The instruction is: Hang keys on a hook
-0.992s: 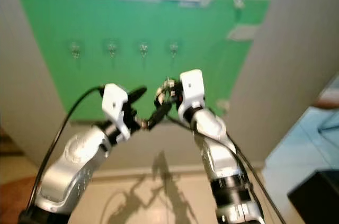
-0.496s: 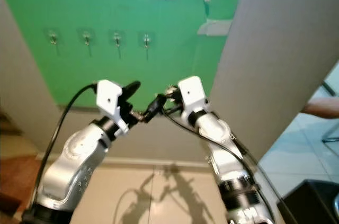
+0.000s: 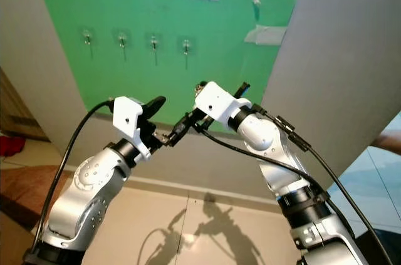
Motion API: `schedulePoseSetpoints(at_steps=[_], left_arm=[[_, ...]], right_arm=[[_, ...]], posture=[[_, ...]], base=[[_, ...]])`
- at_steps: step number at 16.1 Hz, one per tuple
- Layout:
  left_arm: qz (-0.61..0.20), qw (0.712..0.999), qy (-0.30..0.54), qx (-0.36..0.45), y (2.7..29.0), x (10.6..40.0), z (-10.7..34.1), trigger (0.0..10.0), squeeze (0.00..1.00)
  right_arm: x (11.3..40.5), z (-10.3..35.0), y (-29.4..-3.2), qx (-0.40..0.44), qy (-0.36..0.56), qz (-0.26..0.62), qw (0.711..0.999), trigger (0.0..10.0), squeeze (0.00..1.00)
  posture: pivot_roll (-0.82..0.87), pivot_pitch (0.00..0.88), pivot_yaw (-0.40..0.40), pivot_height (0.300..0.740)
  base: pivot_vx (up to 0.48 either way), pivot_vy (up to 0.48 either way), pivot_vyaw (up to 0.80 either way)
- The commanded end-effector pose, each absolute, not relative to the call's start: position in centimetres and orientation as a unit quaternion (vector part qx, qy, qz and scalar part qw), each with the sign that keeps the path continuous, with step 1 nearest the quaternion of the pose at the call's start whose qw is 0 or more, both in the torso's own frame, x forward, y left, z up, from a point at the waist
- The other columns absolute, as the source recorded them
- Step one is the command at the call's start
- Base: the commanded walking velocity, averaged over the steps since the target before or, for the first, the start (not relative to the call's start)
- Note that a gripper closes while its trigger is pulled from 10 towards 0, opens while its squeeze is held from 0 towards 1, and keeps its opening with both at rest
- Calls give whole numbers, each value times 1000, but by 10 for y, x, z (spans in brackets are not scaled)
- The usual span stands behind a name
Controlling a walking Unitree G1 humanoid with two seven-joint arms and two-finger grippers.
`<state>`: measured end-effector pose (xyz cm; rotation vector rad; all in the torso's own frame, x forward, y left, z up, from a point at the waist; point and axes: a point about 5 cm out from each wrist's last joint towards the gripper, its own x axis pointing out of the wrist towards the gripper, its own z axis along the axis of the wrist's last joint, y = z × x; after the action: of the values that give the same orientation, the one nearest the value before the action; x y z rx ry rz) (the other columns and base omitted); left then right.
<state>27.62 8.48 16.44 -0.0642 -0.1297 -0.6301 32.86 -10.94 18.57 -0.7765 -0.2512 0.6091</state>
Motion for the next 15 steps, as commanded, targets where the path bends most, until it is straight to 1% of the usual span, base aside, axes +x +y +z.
schedulePoseSetpoints(at_steps=[1, 2, 3, 5, 6, 7, 8, 9, 10, 11, 13, 14, 15], left_arm=[[-198, 980, -34, -7, 127, 291, 153, 10000, 0], [-201, 979, -31, 10, 131, 291, 148, 10000, 0], [-202, 979, -30, 20, 132, 292, 146, 10000, 0], [-203, 978, -22, 48, 138, 293, 139, 10000, 0], [-210, 977, -24, 39, 141, 292, 139, 10000, 0], [-214, 976, -26, 35, 142, 292, 141, 10000, 0], [-220, 975, -30, 28, 142, 291, 142, 10000, 0], [-225, 974, -33, 22, 141, 290, 143, 10000, 0], [-236, 971, -39, 12, 139, 288, 145, 10000, 0], [-246, 968, -45, 4, 137, 286, 147, 10000, 0], [-246, 966, -71, -19, 138, 284, 158, 10000, 0], [-234, 967, -96, -29, 140, 284, 170, 10000, 0], [-228, 966, -119, -27, 142, 282, 182, 10000, 0]], right_arm=[[317, 200, -90, -384, -178, 357, 833, 0, 0], [319, 215, -91, -382, -198, 358, 829, 0, 0], [320, 220, -91, -382, -206, 359, 826, 0, 0], [319, 229, -92, -396, -229, 369, 809, 0, 0], [320, 232, -96, -428, -247, 373, 785, 0, 0], [321, 232, -98, -445, -252, 374, 774, 0, 0], [322, 233, -101, -474, -263, 371, 754, 0, 0], [324, 233, -104, -489, -268, 370, 743, 0, 0], [328, 231, -109, -521, -276, 363, 721, 0, 0], [333, 230, -114, -544, -278, 352, 709, 0, 0], [341, 227, -122, -542, -266, 341, 720, 0, 0], [343, 224, -126, -532, -255, 336, 734, 0, 0], [345, 221, -129, -533, -251, 334, 736, 0, 0]], posture=[[-48, 0, -12, 740], [-47, 0, -13, 740], [-47, 0, -12, 740], [-47, 0, -11, 740], [-48, 0, -10, 740], [-48, 0, -9, 740], [-47, 0, -9, 740], [-47, 0, -10, 740], [-46, 0, -10, 740], [-45, 0, -11, 740], [-46, 0, -11, 740], [-45, 0, -10, 740], [-43, 0, -9, 740]], base=[[0, 0, 0], [0, 0, 0], [0, 0, 0], [0, 0, 0], [0, 0, 0], [0, 0, 0], [0, 0, 0], [0, 0, 0], [0, 0, 0], [0, 0, 0], [0, 0, 0], [0, 0, 0], [0, 0, 0]])
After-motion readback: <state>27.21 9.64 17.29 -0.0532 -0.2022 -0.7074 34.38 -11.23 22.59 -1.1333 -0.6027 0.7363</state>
